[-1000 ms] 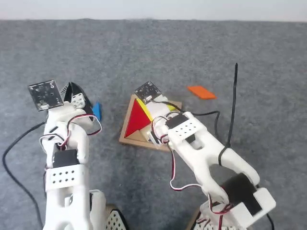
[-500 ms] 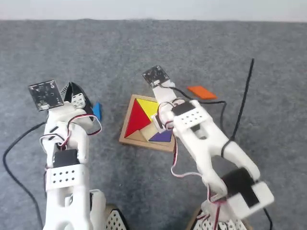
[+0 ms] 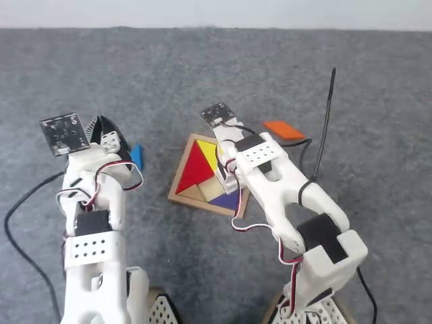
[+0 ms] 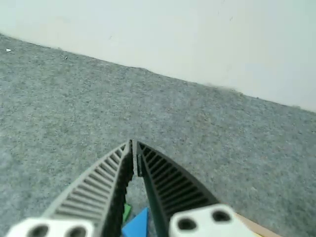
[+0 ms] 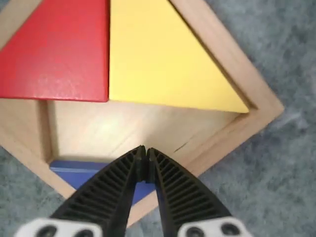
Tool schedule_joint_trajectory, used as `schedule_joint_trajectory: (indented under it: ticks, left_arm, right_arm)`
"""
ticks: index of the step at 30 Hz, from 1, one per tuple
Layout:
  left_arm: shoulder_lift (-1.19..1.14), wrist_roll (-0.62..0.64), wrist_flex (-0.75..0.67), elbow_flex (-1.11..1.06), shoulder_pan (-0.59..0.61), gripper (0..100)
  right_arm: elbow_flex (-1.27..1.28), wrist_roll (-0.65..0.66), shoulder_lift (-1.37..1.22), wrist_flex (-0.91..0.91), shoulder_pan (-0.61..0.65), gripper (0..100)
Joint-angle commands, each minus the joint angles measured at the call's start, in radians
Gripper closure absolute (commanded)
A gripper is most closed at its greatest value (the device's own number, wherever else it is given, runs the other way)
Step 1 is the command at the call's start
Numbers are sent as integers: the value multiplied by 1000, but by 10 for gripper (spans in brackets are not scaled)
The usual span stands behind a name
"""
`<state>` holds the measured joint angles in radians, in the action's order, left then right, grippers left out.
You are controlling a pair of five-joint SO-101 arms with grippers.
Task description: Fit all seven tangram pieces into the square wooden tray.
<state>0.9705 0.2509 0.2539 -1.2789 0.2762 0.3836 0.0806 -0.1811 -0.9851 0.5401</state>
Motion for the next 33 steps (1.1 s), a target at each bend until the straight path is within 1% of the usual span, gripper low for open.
schedule_joint_trajectory:
  ticks: [1, 9, 12, 16, 22, 24, 27, 30, 33]
  left_arm:
    - [28, 8, -23, 4, 3, 987]
    - [31, 8, -23, 4, 3, 987]
    - [31, 8, -23, 4, 3, 987]
    - [29, 8, -23, 4, 3, 986]
    - [21, -44, -21, 7, -15, 985]
    - [20, -74, 17, 22, -34, 986]
    - [-9, -118, 147, 108, -41, 987]
    - [-155, -118, 235, 246, -28, 987]
    - [-381, -118, 310, 406, -9, 987]
  right_arm:
    - [-49, 77, 15, -25, 7, 985]
    - [-44, 196, -4, -18, 148, 983]
    - [-37, 209, -21, -25, 189, 983]
    - [-44, 209, 2, -25, 171, 986]
    - [-2, 203, 191, -47, 97, 986]
    - [54, 201, 280, -38, 85, 986]
    - [176, 187, 429, 15, 85, 986]
    - [325, 141, 564, 110, 87, 983]
    - [459, 127, 656, 209, 81, 983]
